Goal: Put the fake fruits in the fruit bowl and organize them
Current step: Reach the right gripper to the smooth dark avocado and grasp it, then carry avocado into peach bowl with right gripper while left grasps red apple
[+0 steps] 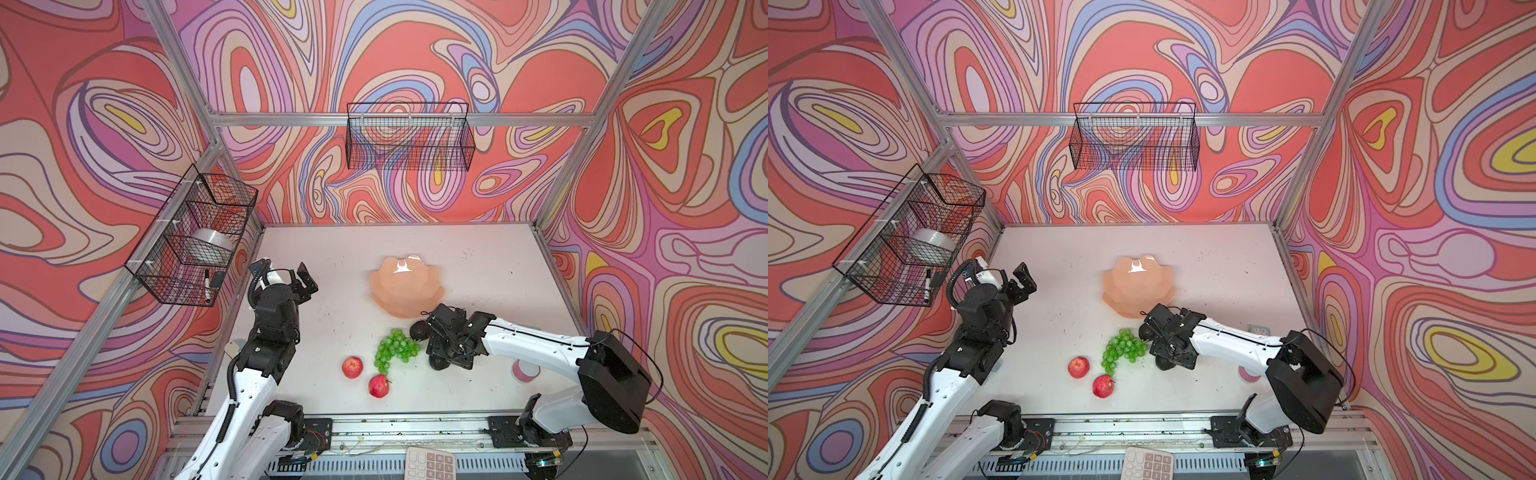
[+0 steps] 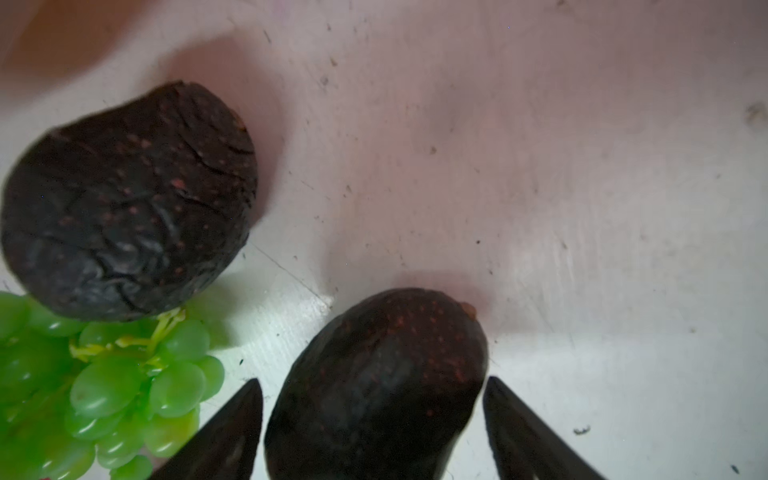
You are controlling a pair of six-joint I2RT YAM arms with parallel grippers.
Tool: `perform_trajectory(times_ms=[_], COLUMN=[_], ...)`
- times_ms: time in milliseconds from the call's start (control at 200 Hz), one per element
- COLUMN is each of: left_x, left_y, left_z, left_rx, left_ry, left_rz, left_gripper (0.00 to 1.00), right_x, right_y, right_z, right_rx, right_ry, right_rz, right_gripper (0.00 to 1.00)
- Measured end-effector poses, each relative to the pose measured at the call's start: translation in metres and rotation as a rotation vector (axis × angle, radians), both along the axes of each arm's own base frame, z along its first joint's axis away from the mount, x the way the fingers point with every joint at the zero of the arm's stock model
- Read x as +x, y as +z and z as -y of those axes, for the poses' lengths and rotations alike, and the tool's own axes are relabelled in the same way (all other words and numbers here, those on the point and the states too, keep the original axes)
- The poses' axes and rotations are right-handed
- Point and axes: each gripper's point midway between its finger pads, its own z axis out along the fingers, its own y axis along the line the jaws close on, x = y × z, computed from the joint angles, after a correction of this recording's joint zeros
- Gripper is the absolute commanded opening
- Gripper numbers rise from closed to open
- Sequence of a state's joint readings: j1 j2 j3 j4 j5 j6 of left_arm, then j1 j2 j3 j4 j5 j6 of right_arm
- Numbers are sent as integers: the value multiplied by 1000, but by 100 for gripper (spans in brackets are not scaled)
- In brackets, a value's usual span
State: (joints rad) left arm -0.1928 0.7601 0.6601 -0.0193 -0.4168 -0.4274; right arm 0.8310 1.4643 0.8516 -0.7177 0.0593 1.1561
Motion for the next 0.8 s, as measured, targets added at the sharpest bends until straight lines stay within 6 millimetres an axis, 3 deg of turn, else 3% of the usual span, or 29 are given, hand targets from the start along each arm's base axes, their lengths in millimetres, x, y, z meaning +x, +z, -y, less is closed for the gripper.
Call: perform_trajectory(times_ms=[240,491,626,801], left_x=[-2,-3,-4,-8], left_y=[0,-3,-7,-22], left_z=[-2,-4,-6,-6], left_rx=[-14,-20,-33,-68], left_ry=[14,28,39,51], left_rz=[3,-5,-18,-68], left_gripper=[100,100,100,100], right_x=[4,4,22,77], right_y=[-2,6,45,118], right_z=[-2,11,12,-4], right_rx=[10,-42,-86,-49], right_ry=[-12,-1,40,89], right_rz=[19,45,134,333], right_gripper=[53,47,46,46])
